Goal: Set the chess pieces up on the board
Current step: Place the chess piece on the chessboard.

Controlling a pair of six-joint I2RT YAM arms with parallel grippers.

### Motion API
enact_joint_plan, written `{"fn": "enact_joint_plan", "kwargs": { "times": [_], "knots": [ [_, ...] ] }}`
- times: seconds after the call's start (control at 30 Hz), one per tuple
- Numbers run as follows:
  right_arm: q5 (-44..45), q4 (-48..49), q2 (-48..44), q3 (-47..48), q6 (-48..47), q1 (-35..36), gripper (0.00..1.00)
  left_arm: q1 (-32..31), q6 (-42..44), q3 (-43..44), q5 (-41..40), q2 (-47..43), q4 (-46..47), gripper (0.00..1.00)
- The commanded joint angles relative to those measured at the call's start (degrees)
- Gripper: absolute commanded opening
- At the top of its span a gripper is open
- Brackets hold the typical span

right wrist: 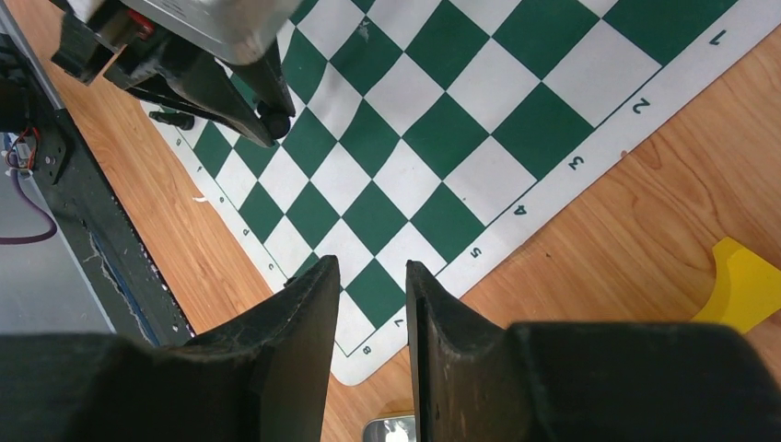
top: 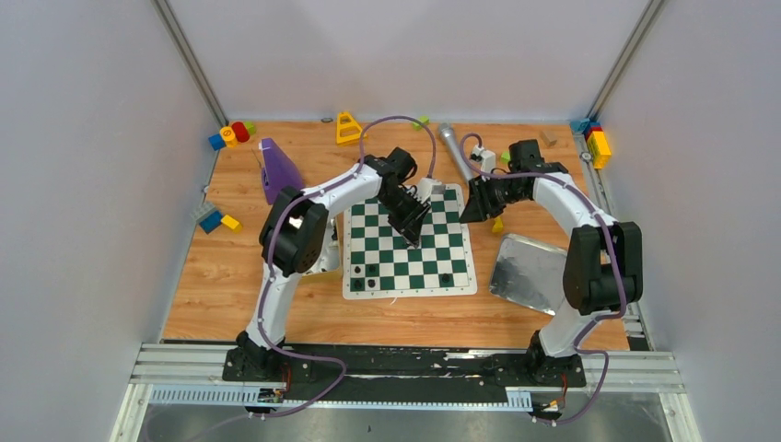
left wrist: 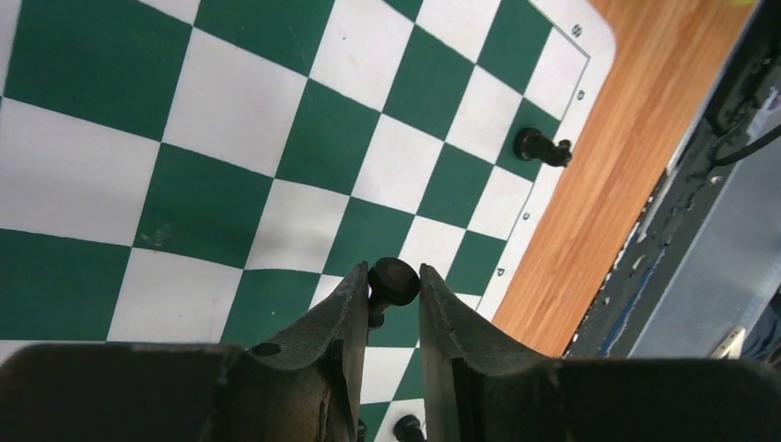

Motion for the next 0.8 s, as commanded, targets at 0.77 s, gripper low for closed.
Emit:
{"fn": "enact_joint_plan", "kwargs": {
  "times": [0.77],
  "knots": [
    [9.29,6.61,2.26,0.20,-5.32,16.79,0.47,11.38,13.03,-17.20,-14.43,-25.78,1.04,0.58]
  ]
}}
